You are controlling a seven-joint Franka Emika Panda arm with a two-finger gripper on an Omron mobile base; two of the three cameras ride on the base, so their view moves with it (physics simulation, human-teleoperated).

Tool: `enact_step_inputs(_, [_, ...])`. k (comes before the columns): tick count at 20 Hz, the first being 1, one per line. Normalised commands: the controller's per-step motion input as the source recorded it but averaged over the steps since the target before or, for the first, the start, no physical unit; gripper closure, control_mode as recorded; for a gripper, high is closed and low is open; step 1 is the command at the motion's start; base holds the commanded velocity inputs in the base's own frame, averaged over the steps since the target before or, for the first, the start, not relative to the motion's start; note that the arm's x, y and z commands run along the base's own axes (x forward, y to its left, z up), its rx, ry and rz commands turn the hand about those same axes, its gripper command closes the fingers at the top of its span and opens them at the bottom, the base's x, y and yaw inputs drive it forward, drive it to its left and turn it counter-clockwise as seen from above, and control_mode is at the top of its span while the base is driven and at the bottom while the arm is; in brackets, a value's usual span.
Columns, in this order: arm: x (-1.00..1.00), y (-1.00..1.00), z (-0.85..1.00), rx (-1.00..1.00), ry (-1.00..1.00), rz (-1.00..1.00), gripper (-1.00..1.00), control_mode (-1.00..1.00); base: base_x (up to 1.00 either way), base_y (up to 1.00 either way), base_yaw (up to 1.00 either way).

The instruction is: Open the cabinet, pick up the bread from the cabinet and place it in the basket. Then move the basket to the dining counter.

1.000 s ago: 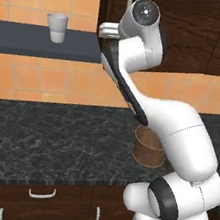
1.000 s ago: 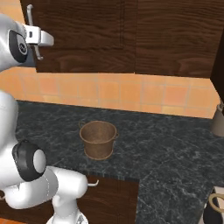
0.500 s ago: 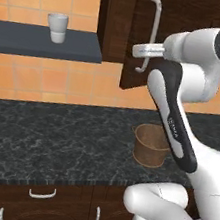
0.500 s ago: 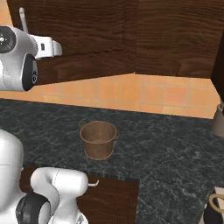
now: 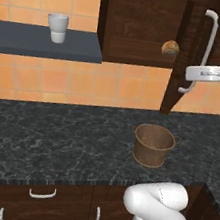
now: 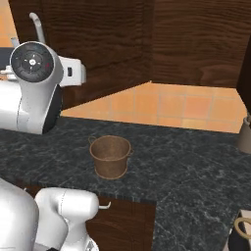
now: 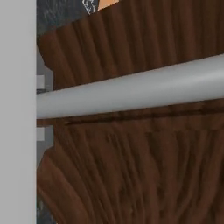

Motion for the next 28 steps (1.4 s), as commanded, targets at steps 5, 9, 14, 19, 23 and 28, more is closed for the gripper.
enact_step_inputs(5, [-0.66, -0.57, -0.02, 0.12, 0.04, 0.01, -1.00, -1.00, 0.00, 0.00, 0.00])
enact_step_inputs(9, [-0.77, 0.18, 0.00, -0.02, 0.10, -0.17, -1.00, -1.00, 0.00, 0.00, 0.00])
enact_step_inputs(14, [-0.69, 0.84, 0.00, -0.27, 0.17, -0.29, -1.00, -1.00, 0.00, 0.00, 0.00])
enact_step_inputs(19, [0.00, 1.00, 0.00, -0.59, 0.31, -0.09, -1.00, -1.00, 0.00, 0.00, 0.00])
enact_step_inputs(23, [0.72, 0.88, -0.13, -0.79, 0.61, -0.01, -1.00, -1.00, 0.00, 0.00, 0.00])
enact_step_inputs(28, [1.00, 0.14, -0.51, -0.71, 0.52, 0.00, -1.00, -1.00, 0.00, 0.00, 0.00])
